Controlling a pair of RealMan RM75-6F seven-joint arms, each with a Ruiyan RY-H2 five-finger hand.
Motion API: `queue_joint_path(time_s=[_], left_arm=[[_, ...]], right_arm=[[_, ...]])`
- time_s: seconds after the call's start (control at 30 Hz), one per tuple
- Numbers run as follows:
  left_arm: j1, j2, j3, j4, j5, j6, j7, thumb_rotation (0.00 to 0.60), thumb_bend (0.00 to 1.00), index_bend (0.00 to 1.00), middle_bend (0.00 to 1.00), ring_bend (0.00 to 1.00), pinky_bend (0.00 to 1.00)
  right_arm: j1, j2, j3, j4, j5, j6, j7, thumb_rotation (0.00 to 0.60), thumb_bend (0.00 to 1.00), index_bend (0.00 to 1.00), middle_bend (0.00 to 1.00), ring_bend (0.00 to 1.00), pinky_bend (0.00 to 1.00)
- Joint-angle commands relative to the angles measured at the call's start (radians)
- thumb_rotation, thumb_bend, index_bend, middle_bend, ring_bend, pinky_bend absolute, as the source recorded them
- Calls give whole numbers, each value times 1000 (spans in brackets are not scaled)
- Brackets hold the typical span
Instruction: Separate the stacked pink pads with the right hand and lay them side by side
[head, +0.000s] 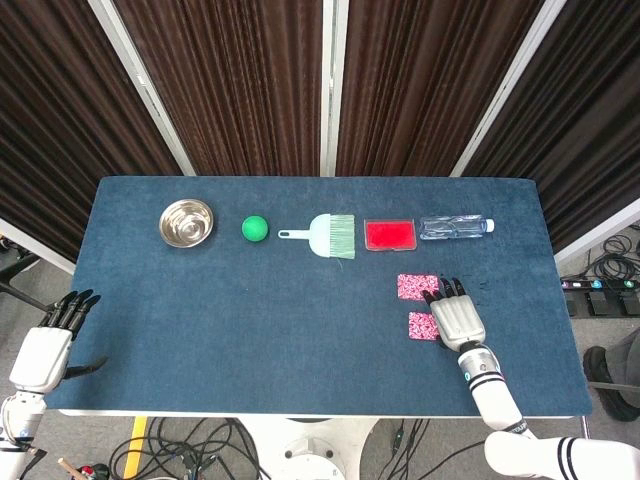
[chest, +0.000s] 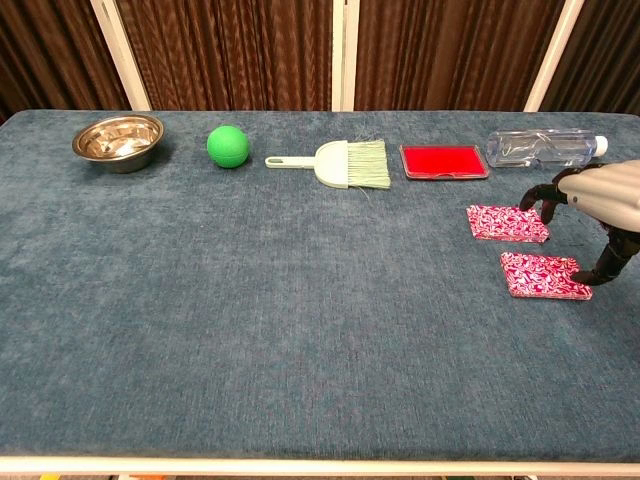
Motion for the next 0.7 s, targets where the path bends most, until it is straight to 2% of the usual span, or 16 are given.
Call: queue_joint_path(time_s=[0.03, 0.7], left_arm=[[1, 0, 2, 2, 2, 0, 1, 600, 0, 104, 69, 42, 227], [-2, -3, 3, 12, 6, 2, -8, 600, 0, 104, 69, 42, 227]], right_arm=[[-6, -9, -9, 9, -10, -5, 5, 600, 128, 174, 250, 9, 0], [-6, -89, -4, 91, 22, -36, -19, 600, 125, 173, 249, 10, 0]])
